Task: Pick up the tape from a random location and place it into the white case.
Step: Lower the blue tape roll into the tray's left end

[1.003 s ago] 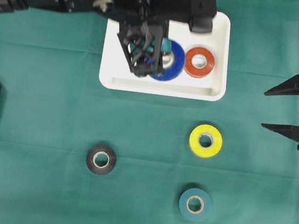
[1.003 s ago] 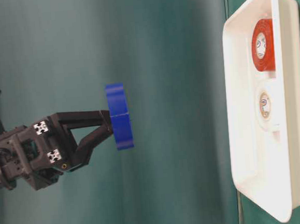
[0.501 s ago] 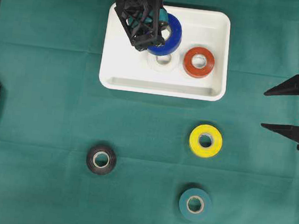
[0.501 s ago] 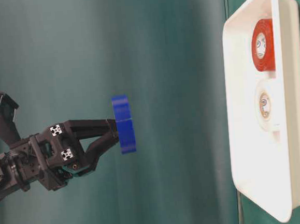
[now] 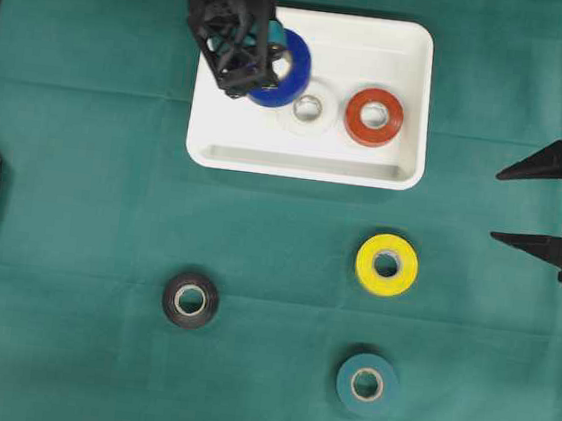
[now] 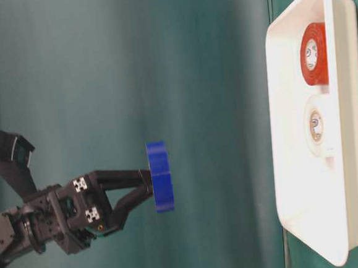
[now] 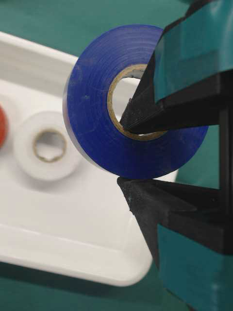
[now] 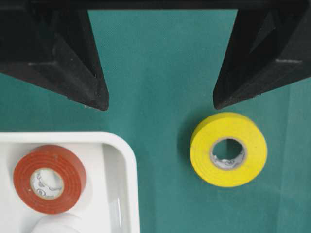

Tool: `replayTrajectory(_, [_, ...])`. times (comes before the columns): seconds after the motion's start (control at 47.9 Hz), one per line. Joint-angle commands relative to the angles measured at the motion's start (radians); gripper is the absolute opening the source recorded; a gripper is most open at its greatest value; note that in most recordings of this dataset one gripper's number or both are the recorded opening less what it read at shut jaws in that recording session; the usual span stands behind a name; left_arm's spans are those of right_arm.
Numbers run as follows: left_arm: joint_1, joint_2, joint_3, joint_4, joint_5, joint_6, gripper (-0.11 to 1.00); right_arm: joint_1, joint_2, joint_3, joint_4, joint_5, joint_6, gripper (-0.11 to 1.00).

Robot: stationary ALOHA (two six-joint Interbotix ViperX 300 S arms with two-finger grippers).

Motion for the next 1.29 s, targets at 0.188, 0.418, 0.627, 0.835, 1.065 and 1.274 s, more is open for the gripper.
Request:
replayTrajectory(0.188, [0.015,-0.074,0.049,-0.002,-0.023,0.002,0.22,0.002,0.006,-0.028,-0.005,-0.003,0.0,0.82])
replayTrajectory(0.418, [0.015,-0.072,0.048,-0.002,-0.028,0.002,0.22,0.002,0.006,-0.026,-0.003,-0.003,0.0,0.82])
replayTrajectory(0.627, [0.014,-0.072,0.049,-0.003,-0.028,0.002,0.22,0.002,0.006,-0.026,-0.003,-0.003,0.0,0.82])
replayTrajectory(0.835, [0.015,-0.074,0.049,-0.003,-0.026,0.002,0.22,0.003,0.008,-0.026,-0.003,-0.003,0.0,0.82])
replayTrajectory(1.065, [0.015,-0.074,0.051,-0.005,-0.026,0.002,0.22,0.002,0.008,-0.026,-0.003,-0.003,0.0,0.82])
replayTrajectory(1.274, [0.015,-0.074,0.049,-0.005,-0.028,0.002,0.22,0.002,0.008,-0.026,-0.005,-0.003,0.0,0.82])
